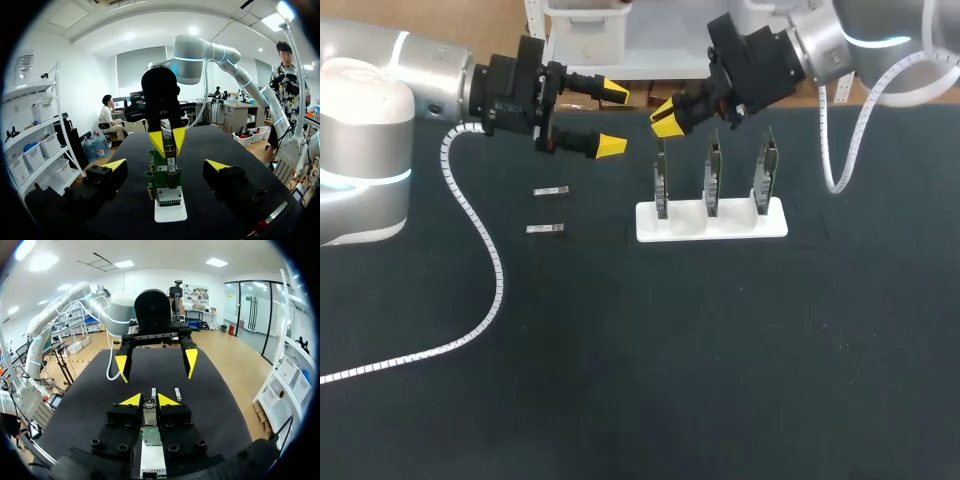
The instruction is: Pick up the optical module with the left hand, and insert it into the network port with the right hand.
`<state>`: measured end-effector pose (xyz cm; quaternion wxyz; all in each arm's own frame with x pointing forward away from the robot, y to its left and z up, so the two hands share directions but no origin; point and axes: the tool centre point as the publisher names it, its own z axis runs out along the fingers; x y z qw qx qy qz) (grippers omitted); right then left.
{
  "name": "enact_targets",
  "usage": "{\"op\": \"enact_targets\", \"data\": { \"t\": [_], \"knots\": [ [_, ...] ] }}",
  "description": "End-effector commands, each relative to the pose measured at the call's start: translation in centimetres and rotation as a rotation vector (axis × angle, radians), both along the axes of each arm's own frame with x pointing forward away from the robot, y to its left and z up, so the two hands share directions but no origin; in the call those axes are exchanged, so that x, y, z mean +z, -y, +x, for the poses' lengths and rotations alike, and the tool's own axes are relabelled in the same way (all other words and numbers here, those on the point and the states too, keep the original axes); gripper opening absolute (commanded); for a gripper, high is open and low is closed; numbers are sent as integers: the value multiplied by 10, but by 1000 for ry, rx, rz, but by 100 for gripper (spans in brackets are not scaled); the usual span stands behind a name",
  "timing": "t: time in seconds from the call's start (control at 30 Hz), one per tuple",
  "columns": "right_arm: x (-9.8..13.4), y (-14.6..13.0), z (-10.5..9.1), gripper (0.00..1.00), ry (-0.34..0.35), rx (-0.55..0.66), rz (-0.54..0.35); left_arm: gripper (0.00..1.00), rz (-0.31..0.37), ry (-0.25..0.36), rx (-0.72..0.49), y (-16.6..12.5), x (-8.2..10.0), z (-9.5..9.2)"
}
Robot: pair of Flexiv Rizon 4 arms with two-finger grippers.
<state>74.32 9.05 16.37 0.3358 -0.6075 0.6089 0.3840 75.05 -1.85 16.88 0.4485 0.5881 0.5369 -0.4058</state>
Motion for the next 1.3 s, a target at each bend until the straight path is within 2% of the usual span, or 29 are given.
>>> {"op": "enact_targets", "data": {
  "t": [0.03,0.43,0.47,0.5,0.97,1.0,1.03,1.1,1.3],
  "knots": [
    [-2,-1,2,0,-1,2,-3,100,1,1,1,0,0,0],
    [-7,-3,2,0,-11,7,-4,100,1,1,1,0,0,0],
    [-6,-3,2,16,-26,3,-5,100,1,1,1,0,0,0],
    [-6,-3,2,100,-29,1,-6,100,1,1,1,0,0,0],
    [2,-4,3,100,-38,-7,18,100,1,1,1,0,0,0],
    [2,-4,3,80,-40,-6,22,100,1,1,1,0,0,0],
    [2,-4,4,42,-46,-8,28,100,1,1,1,0,0,0],
    [2,-4,4,0,-46,-8,42,100,1,1,1,0,0,0],
    [2,-4,4,0,-42,-8,37,100,1,1,1,0,0,0]
  ]
}}
